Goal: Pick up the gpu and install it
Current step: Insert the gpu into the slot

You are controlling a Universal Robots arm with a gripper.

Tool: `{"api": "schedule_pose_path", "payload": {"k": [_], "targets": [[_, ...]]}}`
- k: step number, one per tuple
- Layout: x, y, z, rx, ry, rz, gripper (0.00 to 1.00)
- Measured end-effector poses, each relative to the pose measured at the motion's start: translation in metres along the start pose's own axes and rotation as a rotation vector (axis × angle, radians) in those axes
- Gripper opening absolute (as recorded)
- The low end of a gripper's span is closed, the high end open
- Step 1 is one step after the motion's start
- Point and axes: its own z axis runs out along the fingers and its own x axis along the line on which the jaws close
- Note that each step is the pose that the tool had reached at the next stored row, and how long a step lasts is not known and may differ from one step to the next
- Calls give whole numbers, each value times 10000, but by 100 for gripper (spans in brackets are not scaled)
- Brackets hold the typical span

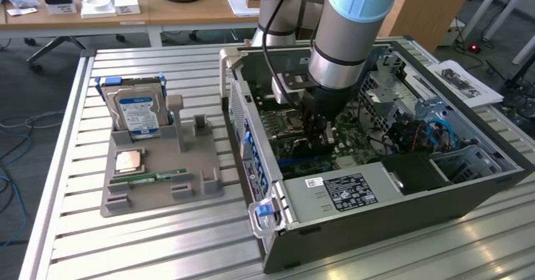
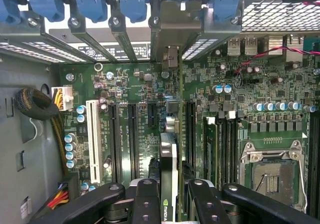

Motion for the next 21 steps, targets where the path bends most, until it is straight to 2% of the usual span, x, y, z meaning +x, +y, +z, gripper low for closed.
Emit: {"api": "schedule_pose_path", "payload": {"k": [2, 5, 21], "targets": [[0, 1, 0, -1, -21, 2, 27], [0, 3, 1, -3, -83, 6, 27], [2, 12, 33, -3, -83, 4, 27]]}}
